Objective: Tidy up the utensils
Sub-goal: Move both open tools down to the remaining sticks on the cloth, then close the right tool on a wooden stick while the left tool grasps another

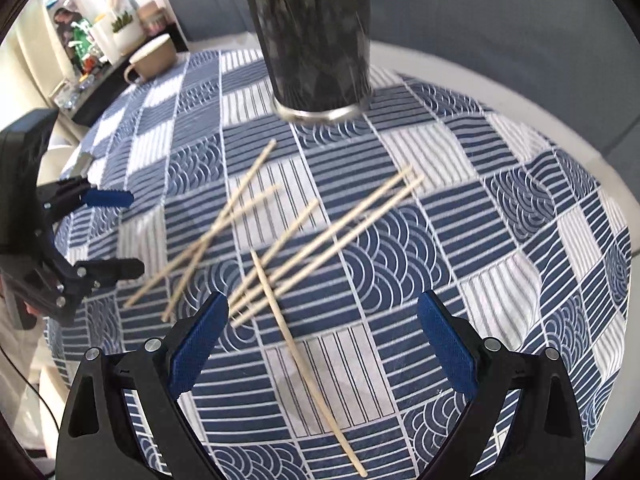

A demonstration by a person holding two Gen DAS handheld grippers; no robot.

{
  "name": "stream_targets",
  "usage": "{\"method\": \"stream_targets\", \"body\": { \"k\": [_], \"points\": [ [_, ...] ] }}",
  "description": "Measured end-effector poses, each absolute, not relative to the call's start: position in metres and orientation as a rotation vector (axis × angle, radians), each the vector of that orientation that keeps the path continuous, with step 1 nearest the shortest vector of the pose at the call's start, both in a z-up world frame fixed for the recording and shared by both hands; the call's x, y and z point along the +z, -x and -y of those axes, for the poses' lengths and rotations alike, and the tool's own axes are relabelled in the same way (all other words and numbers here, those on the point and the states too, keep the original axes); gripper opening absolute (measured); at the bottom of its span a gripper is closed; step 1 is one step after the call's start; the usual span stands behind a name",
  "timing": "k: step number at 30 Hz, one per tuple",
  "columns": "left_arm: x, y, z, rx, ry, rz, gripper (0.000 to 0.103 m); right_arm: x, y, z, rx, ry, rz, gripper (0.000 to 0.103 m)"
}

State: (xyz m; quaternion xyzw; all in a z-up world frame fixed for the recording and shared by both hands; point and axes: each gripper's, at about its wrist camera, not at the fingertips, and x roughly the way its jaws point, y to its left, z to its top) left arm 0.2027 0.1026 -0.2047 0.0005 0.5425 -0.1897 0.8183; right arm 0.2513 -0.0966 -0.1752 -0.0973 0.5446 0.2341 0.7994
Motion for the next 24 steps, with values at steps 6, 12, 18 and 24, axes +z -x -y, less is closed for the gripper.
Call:
{"method": "stream_targets", "body": {
  "k": [6,12,18,24],
  "points": [
    [-0.219,-0.212,-0.095,-0.353,-0.106,-1.197,0.097,-0.198,-0.249,0.096,0.486,0.250,-1.211,0.091],
    [-0.223,-0.215,-0.084,-0.341,-0.197,-1.201,0.097,-0.217,-0.248,0.098,0.459,0.271,-1.247,0.091],
    [-0.225,-0.217,-0.080,-0.314,-0.232,-1.196,0.098,-0.224,-0.246,0.100,0.433,0.281,-1.254,0.096],
    [-0.225,-0.219,-0.079,-0.273,-0.207,-1.214,0.099,-0.225,-0.249,0.100,0.426,0.286,-1.282,0.097]
  ]
}}
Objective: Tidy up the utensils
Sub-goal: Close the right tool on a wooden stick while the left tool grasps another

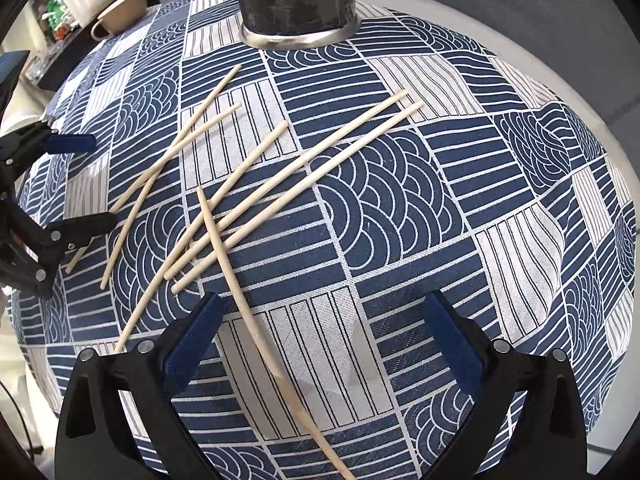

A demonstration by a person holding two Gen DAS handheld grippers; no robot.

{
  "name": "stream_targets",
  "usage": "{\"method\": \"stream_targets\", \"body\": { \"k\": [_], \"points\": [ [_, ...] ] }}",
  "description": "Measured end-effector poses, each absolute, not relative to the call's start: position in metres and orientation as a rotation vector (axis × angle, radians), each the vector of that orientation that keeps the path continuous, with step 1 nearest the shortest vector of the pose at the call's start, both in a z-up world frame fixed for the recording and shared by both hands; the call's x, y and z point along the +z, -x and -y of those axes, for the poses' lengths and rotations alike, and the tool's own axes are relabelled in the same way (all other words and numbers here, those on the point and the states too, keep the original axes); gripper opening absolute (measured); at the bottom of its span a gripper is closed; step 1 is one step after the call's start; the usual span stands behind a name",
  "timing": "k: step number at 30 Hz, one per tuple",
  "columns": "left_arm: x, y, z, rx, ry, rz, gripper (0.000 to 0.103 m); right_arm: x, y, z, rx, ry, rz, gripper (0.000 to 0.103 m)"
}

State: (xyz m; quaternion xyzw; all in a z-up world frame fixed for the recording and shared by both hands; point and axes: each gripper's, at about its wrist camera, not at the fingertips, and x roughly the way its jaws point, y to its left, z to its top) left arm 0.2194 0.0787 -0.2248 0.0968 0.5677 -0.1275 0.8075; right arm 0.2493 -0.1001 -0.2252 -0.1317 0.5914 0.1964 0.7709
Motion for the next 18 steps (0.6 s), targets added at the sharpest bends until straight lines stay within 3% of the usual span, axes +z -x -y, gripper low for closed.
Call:
{"method": "stream_targets", "body": {
  "k": [6,8,9,10,12,14,18],
  "points": [
    [-0.224,-0.218,-0.074,-0.243,-0.186,-1.224,0.095,-0.224,-0.250,0.101,0.422,0.285,-1.264,0.095],
    [-0.220,-0.214,-0.075,-0.251,-0.189,-1.221,0.077,-0.223,-0.246,0.104,0.425,0.289,-1.263,0.090],
    [-0.216,-0.213,-0.076,-0.254,-0.187,-1.218,0.071,-0.222,-0.243,0.106,0.429,0.290,-1.257,0.078],
    [-0.214,-0.211,-0.078,-0.255,-0.182,-1.219,0.057,-0.219,-0.240,0.108,0.437,0.293,-1.249,0.070],
    [-0.212,-0.210,-0.082,-0.253,-0.175,-1.230,0.039,-0.212,-0.238,0.115,0.450,0.298,-1.244,0.033],
    [-0.210,-0.208,-0.089,-0.247,-0.146,-1.250,0.012,-0.210,-0.238,0.124,0.447,0.297,-1.248,0.005],
    [-0.210,-0.200,-0.105,-0.247,-0.054,-1.286,0.007,-0.210,-0.245,0.151,0.367,0.293,-1.263,0.005]
  ]
}}
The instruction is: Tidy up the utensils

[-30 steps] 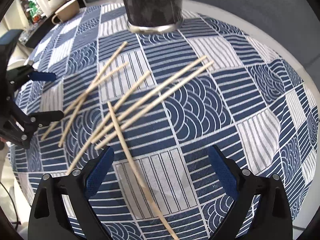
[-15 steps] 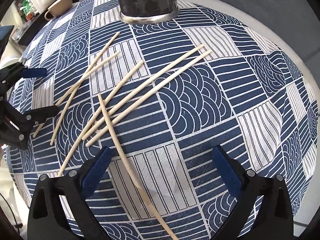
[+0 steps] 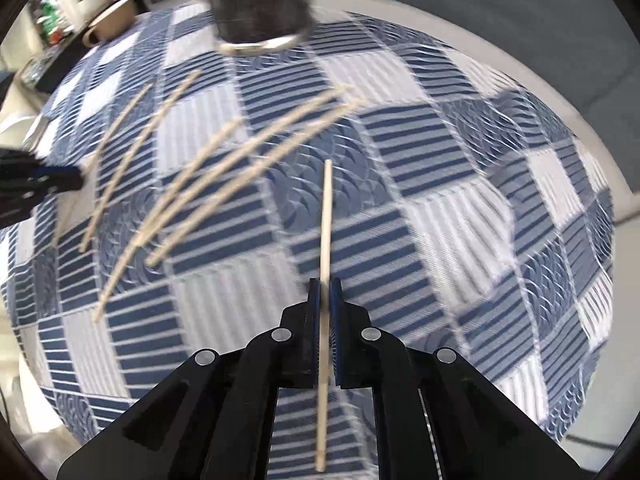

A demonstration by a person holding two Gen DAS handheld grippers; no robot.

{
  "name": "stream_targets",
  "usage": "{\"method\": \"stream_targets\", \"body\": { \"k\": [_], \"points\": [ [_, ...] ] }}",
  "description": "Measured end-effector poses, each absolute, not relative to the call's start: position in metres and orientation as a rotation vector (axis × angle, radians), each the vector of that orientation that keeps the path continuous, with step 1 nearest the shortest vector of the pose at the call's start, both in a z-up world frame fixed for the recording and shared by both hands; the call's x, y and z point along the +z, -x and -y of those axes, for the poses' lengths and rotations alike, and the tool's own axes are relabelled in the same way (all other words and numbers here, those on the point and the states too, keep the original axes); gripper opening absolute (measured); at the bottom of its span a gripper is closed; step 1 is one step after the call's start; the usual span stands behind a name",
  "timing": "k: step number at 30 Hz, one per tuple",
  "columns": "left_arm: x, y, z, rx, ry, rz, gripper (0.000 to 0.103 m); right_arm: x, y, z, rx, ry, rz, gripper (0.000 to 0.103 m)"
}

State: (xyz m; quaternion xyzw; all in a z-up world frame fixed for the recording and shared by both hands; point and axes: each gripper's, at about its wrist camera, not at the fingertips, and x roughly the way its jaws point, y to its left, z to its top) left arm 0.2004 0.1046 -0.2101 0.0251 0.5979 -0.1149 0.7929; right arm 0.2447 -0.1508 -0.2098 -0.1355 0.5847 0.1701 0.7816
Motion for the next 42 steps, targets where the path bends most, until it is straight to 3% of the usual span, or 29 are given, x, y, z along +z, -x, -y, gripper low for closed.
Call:
{"method": "stream_targets", "body": {
  "k": [11,27,34,36,40,42],
  "points": [
    [-0.196,-0.176,-0.136,-0.141,-0.014,-1.333,0.005,-0.190,-0.246,0.222,0.242,0.173,-1.228,0.005],
    [-0.069,-0.176,-0.152,-0.010,-0.007,-1.107,0.003,-0.058,-0.254,0.232,0.287,0.097,-0.919,0.005],
    [-0.045,-0.174,-0.148,-0.012,-0.030,-1.066,0.003,-0.022,-0.250,0.226,0.333,0.075,-0.833,0.005],
    [-0.050,-0.172,-0.148,-0.014,-0.021,-1.077,0.006,-0.025,-0.249,0.222,0.349,0.073,-0.837,0.005],
    [-0.077,-0.170,-0.152,-0.011,0.000,-1.143,0.035,-0.048,-0.246,0.209,0.381,0.083,-0.895,0.005],
    [-0.095,-0.171,-0.153,-0.013,0.018,-1.182,0.039,-0.072,-0.245,0.198,0.404,0.089,-0.954,0.005]
  ]
}}
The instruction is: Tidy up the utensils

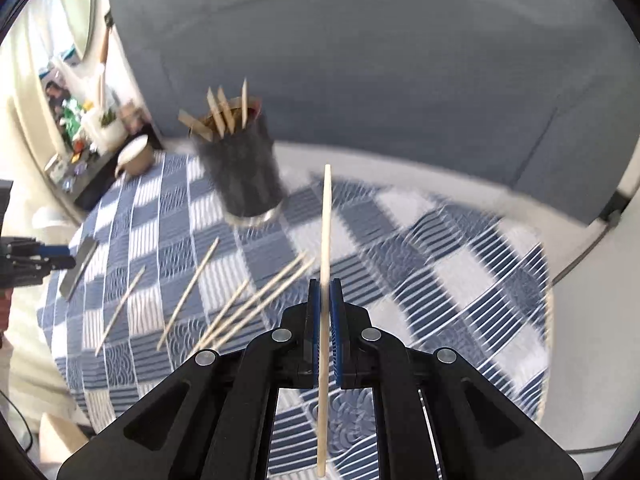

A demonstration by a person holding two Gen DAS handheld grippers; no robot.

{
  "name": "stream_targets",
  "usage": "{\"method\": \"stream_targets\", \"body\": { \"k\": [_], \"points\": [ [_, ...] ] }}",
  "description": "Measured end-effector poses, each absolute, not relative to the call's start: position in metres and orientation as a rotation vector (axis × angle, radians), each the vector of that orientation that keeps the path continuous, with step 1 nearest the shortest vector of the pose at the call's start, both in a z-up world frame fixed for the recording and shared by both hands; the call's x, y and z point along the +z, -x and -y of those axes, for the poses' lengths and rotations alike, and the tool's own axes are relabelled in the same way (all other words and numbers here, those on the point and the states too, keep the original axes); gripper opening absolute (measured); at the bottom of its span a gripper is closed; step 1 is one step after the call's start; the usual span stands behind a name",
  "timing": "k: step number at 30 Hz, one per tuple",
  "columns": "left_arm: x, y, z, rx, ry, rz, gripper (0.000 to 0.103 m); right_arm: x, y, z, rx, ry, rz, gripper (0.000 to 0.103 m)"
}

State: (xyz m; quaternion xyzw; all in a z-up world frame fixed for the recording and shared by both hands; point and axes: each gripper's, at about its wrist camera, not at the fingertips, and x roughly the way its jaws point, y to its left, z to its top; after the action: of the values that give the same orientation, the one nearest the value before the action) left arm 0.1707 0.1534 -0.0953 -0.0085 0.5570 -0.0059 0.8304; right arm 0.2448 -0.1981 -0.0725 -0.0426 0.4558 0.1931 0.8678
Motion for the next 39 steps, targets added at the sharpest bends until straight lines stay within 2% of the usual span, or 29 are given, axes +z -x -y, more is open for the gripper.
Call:
{"method": "stream_targets", "body": {
  "k": [2,9,14,16,18,20,22,25,26,28,30,31,32,33,34,35,39],
  "points": [
    [-0.113,-0.172,-0.155,-0.014,0.033,-1.220,0.049,-0.095,-0.243,0.190,0.414,0.102,-1.010,0.005],
    [-0.181,-0.183,-0.154,-0.029,0.038,-1.363,0.052,-0.190,-0.239,0.169,0.405,0.151,-1.249,0.005],
    [-0.203,-0.195,-0.155,-0.028,0.015,-1.401,0.057,-0.205,-0.238,0.169,0.416,0.127,-1.279,0.008],
    [-0.205,-0.198,-0.154,-0.025,-0.010,-1.401,0.063,-0.207,-0.240,0.166,0.410,0.155,-1.296,0.019],
    [-0.207,-0.200,-0.152,-0.027,-0.029,-1.396,0.068,-0.206,-0.240,0.163,0.399,0.185,-1.285,0.042],
    [-0.211,-0.201,-0.153,-0.019,-0.035,-1.402,0.074,-0.203,-0.240,0.159,0.434,0.171,-1.281,0.046],
    [-0.216,-0.204,-0.155,-0.022,-0.023,-1.412,0.074,-0.204,-0.238,0.151,0.412,0.220,-1.278,0.046],
    [-0.219,-0.204,-0.156,-0.013,-0.016,-1.404,0.081,-0.215,-0.239,0.142,0.387,0.276,-1.306,0.047],
    [-0.219,-0.204,-0.156,-0.014,-0.012,-1.398,0.081,-0.215,-0.239,0.142,0.384,0.272,-1.301,0.045],
    [-0.220,-0.204,-0.156,-0.011,-0.016,-1.389,0.081,-0.216,-0.236,0.143,0.379,0.262,-1.288,0.030],
    [-0.217,-0.201,-0.152,-0.027,-0.028,-1.375,0.072,-0.216,-0.235,0.146,0.368,0.252,-1.280,0.007],
    [-0.217,-0.198,-0.155,-0.032,-0.030,-1.370,0.061,-0.216,-0.234,0.147,0.360,0.255,-1.277,0.005],
    [-0.215,-0.195,-0.156,-0.032,-0.026,-1.367,0.046,-0.216,-0.232,0.147,0.354,0.259,-1.274,0.005],
    [-0.213,-0.194,-0.156,-0.033,-0.018,-1.370,0.037,-0.217,-0.231,0.150,0.342,0.264,-1.273,0.005],
    [-0.212,-0.193,-0.159,-0.028,-0.009,-1.380,0.015,-0.216,-0.235,0.154,0.335,0.264,-1.274,0.005],
    [-0.211,-0.192,-0.161,-0.022,0.005,-1.391,0.007,-0.217,-0.235,0.157,0.330,0.257,-1.278,0.005],
    [-0.211,-0.185,-0.177,0.020,0.066,-1.409,0.005,-0.211,-0.232,0.181,0.304,0.207,-1.266,0.005]
  ]
}}
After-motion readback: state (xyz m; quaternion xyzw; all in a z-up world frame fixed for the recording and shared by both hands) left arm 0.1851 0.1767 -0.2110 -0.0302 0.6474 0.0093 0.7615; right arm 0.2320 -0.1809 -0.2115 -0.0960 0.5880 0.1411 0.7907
